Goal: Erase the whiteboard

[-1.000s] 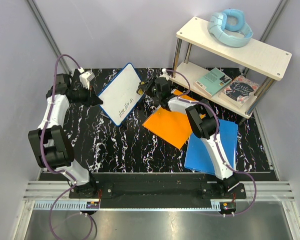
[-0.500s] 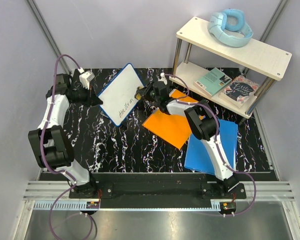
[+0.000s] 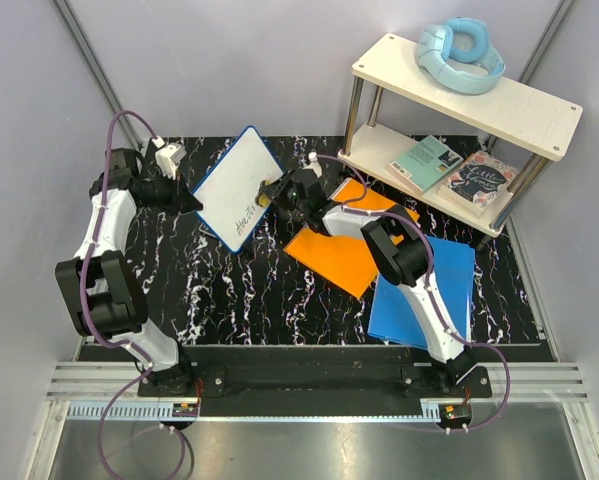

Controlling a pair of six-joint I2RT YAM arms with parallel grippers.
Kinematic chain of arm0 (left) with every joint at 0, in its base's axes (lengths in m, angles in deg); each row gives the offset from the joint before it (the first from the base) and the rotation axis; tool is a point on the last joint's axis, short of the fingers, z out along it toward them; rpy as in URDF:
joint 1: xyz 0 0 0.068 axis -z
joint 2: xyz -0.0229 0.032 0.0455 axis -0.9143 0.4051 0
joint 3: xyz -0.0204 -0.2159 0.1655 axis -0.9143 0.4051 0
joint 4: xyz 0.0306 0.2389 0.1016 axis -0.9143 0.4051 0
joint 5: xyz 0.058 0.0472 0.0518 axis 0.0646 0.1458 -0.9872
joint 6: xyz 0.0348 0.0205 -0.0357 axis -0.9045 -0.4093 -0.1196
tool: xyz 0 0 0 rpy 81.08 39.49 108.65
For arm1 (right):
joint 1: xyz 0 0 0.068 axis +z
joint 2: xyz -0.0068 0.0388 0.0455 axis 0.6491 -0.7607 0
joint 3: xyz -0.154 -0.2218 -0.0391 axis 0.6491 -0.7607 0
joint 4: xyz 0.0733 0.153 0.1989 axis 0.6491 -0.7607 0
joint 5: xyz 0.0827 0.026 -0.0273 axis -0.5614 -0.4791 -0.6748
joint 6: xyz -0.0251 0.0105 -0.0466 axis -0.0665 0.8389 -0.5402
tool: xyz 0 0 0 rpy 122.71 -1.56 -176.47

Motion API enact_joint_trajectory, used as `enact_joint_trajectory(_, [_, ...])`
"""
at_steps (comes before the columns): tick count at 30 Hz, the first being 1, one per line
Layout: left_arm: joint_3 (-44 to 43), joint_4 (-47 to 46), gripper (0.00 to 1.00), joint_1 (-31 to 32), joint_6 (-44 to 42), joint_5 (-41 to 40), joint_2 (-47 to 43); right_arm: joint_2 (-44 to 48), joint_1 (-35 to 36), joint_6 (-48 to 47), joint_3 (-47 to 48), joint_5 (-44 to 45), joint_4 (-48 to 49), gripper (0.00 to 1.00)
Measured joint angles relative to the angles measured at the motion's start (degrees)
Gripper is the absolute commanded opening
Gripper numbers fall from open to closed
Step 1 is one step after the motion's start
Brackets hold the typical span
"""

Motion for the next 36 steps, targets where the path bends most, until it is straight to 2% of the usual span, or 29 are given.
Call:
enact_joint_trajectory(11, [0.00,-0.11,0.00,0.00,-0.04,-0.09,0.02,4.83,5.81,2.16,-7.54,-0.24,1.14,0.00])
enact_joint_trajectory(32, [0.00,-0.33,0.00,0.15,-1.03,0.04,0.02,8.83,14.16,7.23,-15.37,2.29,3.48,0.00])
enact_joint_trajectory(36, [-0.11,-0.20,0.00,0.33,-1.36,0.09,0.02,9.07,13.77,7.23,-15.63,2.73,3.26,0.00])
